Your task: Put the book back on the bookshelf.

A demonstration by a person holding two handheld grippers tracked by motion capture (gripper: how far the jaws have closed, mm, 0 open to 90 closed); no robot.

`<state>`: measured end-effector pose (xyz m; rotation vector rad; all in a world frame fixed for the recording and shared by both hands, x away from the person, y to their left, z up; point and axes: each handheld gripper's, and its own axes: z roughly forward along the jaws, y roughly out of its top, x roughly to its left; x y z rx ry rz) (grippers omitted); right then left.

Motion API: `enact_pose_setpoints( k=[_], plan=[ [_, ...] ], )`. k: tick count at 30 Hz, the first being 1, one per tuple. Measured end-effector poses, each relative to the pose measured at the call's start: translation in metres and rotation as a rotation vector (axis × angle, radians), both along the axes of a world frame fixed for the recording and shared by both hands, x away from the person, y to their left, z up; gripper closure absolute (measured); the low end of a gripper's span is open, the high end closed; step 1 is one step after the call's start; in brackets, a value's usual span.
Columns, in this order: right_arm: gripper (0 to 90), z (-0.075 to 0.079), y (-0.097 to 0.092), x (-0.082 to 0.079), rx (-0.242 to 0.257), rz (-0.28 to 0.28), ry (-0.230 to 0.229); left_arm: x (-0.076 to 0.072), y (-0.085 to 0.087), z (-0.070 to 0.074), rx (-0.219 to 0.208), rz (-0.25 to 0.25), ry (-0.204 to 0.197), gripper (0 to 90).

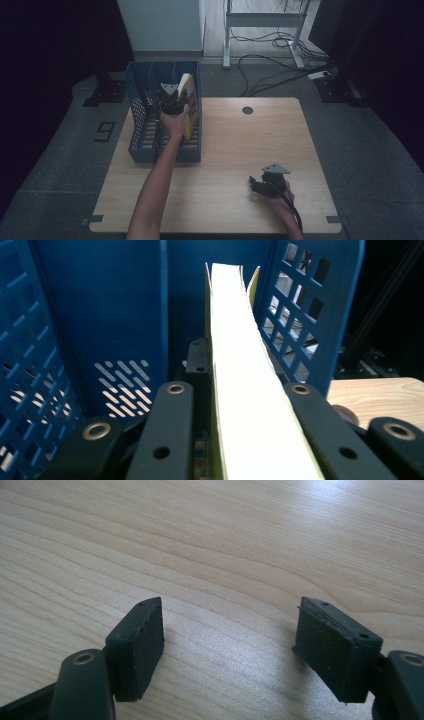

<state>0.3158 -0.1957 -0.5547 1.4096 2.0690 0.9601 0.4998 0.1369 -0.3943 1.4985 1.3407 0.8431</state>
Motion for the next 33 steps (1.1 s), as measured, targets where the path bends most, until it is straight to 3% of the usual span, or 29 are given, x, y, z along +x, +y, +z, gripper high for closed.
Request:
enact_pose_setpoints(
  k=[13,18,33],
  plan=[
    [26.6,0.000,0.000,0.000,0.000,0.000,0.000,0.005,-0.001,-0.007,-0.002,0.020,-0.002,75.2],
    [26.6,0.000,0.000,0.000,0.000,0.000,0.000,0.006,-0.003,-0.008,0.025,0.028,-0.012,75.2],
    [26.6,0.000,0.000,0.000,0.000,0.000,0.000,0.003,-0.003,-0.019,0.008,0.032,-0.026,74.4]
  ],
)
